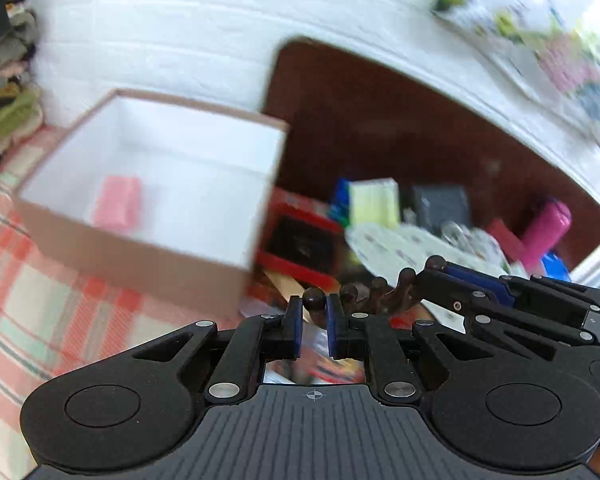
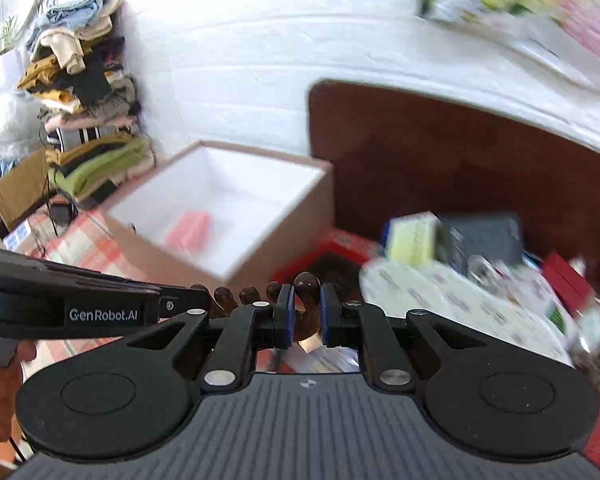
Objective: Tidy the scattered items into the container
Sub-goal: 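Carry the comb into the white box and open the left gripper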
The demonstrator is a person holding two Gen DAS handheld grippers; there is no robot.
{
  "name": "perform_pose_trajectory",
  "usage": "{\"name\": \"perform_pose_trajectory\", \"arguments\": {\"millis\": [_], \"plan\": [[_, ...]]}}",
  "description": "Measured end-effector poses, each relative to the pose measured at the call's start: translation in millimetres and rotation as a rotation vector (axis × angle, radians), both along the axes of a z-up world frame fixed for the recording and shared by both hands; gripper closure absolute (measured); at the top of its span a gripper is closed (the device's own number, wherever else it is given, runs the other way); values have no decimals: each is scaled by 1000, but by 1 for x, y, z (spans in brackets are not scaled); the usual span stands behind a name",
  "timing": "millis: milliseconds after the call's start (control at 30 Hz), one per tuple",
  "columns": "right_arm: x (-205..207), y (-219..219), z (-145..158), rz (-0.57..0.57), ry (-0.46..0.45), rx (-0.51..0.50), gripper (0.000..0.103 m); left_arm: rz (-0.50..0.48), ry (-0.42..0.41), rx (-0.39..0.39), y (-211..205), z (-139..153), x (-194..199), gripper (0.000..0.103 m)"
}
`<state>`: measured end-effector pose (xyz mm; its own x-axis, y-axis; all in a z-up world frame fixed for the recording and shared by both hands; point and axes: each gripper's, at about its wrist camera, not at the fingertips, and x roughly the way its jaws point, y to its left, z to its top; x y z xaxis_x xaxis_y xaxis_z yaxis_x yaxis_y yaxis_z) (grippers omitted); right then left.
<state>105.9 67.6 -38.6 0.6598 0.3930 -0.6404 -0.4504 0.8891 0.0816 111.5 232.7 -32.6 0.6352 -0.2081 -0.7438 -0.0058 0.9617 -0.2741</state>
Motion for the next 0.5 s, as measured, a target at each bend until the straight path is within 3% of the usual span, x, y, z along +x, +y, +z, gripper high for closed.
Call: {"name": "perform_pose_trajectory", "arguments": {"millis": [267,500], "plan": [[44,110,9,-2,-19,28,88,0,-3,10,95,-1,52,95],[77,165,-16,-31,42,-13,88,-15,51,-6,152,-27,97,95]]}}
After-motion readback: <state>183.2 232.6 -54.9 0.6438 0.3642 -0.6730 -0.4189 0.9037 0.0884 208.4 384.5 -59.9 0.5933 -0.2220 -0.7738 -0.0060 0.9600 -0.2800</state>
